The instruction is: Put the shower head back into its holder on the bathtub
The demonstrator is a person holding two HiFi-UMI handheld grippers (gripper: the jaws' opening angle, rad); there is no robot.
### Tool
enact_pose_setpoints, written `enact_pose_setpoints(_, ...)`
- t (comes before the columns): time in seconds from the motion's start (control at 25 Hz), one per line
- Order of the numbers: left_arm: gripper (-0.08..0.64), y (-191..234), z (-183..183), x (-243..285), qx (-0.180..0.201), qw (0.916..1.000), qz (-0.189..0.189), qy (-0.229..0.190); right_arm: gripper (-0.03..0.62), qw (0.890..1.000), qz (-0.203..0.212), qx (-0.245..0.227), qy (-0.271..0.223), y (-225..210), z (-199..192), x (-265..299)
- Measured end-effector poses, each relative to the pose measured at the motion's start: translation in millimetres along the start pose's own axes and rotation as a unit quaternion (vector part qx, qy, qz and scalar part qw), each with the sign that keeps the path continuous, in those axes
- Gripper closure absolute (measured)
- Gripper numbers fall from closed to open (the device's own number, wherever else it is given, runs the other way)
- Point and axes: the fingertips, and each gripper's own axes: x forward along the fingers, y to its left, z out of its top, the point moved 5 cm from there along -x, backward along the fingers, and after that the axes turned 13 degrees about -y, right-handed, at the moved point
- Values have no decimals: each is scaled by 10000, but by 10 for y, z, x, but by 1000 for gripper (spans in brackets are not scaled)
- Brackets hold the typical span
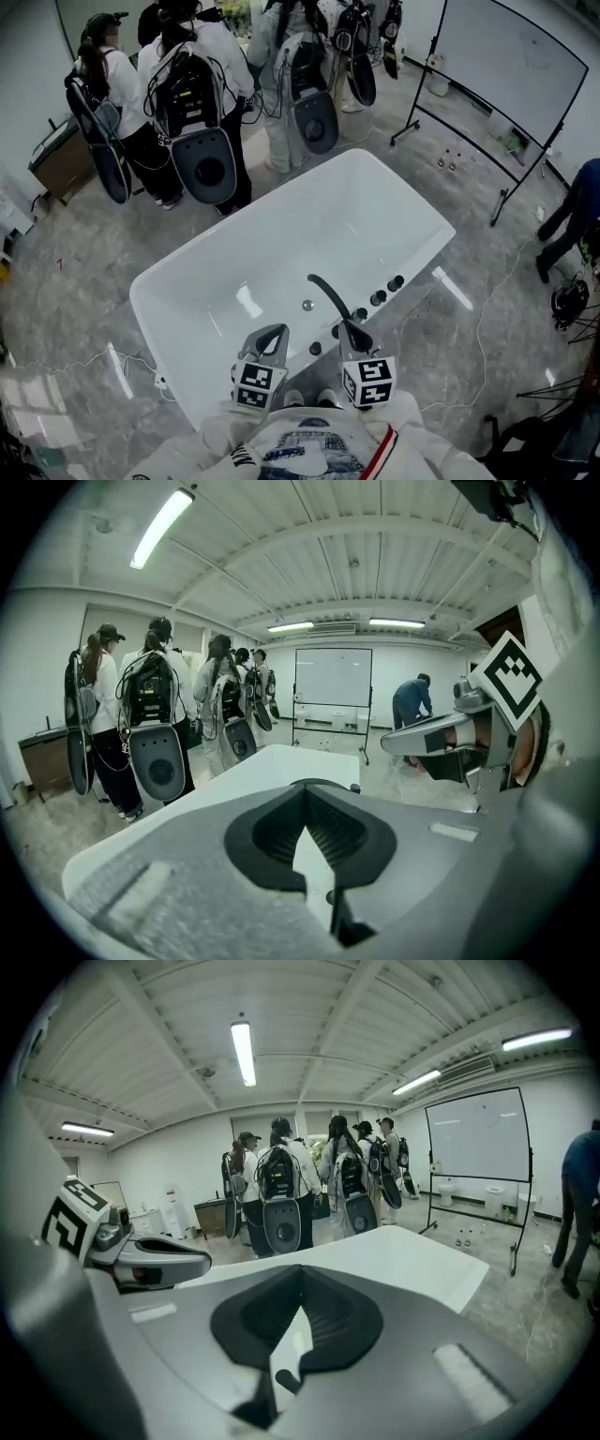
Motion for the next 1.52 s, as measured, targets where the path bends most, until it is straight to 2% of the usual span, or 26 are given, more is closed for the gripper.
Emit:
enact_pose_setpoints(0.28,560,-4,50,-110,16,9999,-33,-106,588,9997,-166,-131,-121,46,53,-94)
enact_pose_setpoints(0.48,559,-91,117,-191,210,9993,-210,-209,588,9993,-348,-92,-81,59,33,-195)
enact_pose_setpoints(0.68,560,-183,49,-259,236,9988,-357,-226,588,9990,-423,150,-35,115,-125,-366)
enact_pose_setpoints(0.8,560,-195,50,-354,255,9989,-297,-275,588,9993,-364,128,-35,185,-164,-451)
enact_pose_setpoints(0.96,560,-230,103,-509,308,9987,-146,-375,588,9992,-246,89,-303,273,-65,-581)
enact_pose_setpoints(1.16,560,-500,160,-717,402,9982,-62,-439,588,9986,-197,-86,-485,292,15,-923)
enact_pose_setpoints(1.52,559,-1159,95,-1250,568,9974,64,-433,588,9985,-93,-131,-517,402,-223,-1766)
